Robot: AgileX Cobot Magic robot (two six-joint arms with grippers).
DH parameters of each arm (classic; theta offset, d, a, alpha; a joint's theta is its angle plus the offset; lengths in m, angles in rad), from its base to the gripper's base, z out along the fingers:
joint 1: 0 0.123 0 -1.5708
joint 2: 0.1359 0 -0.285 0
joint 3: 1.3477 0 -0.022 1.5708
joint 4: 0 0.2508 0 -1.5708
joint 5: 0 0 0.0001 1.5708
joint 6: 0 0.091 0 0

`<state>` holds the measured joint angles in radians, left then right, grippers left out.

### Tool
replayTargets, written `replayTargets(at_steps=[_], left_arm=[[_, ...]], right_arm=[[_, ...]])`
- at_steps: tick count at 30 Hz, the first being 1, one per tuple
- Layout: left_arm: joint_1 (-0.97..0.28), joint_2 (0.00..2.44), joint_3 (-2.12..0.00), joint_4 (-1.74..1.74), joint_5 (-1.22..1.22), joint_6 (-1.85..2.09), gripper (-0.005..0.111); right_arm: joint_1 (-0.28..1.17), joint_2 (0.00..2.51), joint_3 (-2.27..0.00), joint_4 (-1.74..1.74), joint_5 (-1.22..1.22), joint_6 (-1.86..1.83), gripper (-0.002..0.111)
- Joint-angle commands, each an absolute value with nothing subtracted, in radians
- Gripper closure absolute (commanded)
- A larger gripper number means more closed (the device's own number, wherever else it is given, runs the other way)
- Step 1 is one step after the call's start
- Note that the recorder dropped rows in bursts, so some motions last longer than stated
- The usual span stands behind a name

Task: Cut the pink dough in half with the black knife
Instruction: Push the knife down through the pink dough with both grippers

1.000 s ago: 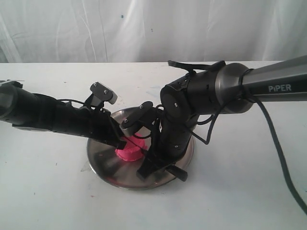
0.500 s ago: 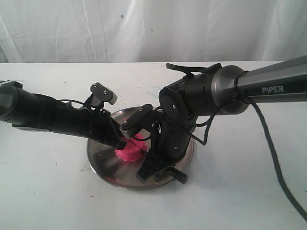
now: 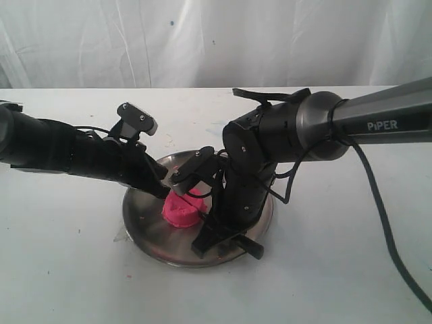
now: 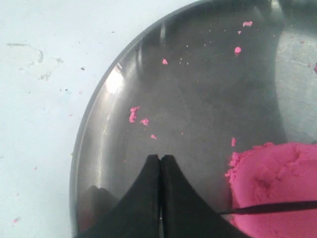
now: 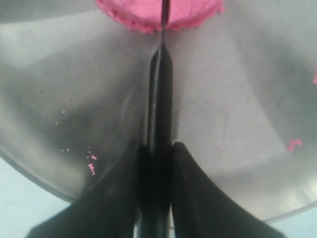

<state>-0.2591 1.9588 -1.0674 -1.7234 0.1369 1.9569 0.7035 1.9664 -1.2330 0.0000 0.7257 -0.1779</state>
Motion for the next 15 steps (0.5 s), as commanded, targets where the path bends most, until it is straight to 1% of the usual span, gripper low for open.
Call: replayTargets(at_steps=[1, 8, 15], left_arm=[[-0.262, 1.943, -1.069, -1.744, 0.149, 2.079, 0.105], [-0.262, 1.943, -1.07, -1.744, 0.149, 2.036, 0.105], [-0.262, 1.943, -1.07, -1.744, 0.154, 2.03, 0.105]], right_arm=[[0.697, 1.967, -1.225, 0.0, 0.785, -0.155, 0.108], [0.697, 1.965, -1.277, -0.083, 0.916, -0.127, 0.108], [0.697, 1.965, -1.351, -0.09, 1.037, -0.134, 0.108]])
